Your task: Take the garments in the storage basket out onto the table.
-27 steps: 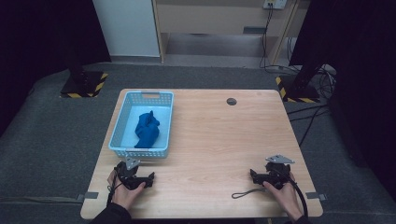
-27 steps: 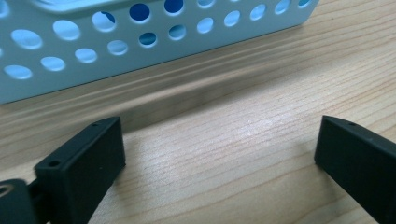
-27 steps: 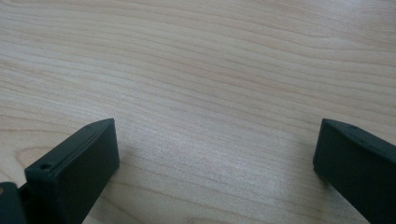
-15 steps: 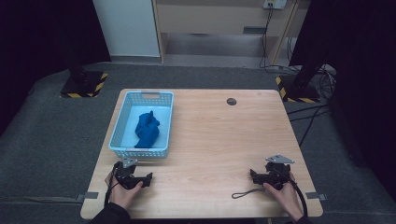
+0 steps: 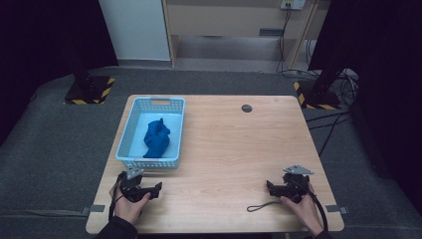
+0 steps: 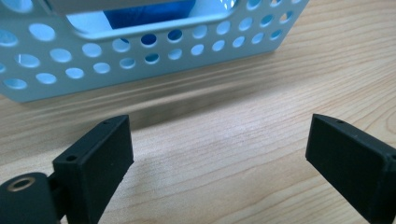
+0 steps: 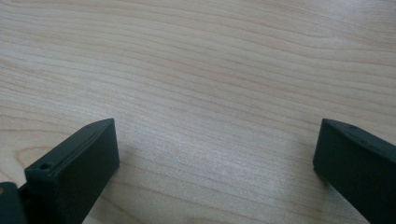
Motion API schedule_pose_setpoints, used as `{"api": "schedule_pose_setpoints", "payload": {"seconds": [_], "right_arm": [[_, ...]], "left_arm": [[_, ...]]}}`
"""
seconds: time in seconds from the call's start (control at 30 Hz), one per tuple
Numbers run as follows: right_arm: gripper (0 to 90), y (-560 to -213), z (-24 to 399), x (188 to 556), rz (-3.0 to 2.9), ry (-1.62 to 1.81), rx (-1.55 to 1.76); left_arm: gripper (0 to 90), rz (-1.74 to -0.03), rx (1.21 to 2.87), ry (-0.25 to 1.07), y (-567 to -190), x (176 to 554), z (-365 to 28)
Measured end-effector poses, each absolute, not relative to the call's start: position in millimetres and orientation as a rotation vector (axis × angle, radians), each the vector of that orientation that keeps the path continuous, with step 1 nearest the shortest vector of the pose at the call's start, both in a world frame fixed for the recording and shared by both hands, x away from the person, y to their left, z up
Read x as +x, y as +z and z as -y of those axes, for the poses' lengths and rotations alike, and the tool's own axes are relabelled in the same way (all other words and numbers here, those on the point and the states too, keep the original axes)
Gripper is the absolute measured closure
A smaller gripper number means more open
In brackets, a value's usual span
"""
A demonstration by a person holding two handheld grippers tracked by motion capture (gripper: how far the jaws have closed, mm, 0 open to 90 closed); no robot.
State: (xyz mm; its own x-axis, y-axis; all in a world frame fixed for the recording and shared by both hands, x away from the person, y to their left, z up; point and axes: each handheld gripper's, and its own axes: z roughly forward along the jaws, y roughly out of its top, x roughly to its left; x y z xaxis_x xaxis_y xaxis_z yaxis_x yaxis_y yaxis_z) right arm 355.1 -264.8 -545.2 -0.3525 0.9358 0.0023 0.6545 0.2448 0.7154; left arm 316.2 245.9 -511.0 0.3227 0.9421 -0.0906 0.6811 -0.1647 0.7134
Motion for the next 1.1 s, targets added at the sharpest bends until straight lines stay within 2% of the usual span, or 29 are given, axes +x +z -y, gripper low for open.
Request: {"api": "schedule_pose_setpoints", "payload": {"seconds": [1.1], "right_arm": [[0.5,-545.2,264.8,355.1,-2.095,0.884,1.451]], "left_arm": [[5.9,-1.355,1.807,0.548,-478.2,311.6,-243.4]]}}
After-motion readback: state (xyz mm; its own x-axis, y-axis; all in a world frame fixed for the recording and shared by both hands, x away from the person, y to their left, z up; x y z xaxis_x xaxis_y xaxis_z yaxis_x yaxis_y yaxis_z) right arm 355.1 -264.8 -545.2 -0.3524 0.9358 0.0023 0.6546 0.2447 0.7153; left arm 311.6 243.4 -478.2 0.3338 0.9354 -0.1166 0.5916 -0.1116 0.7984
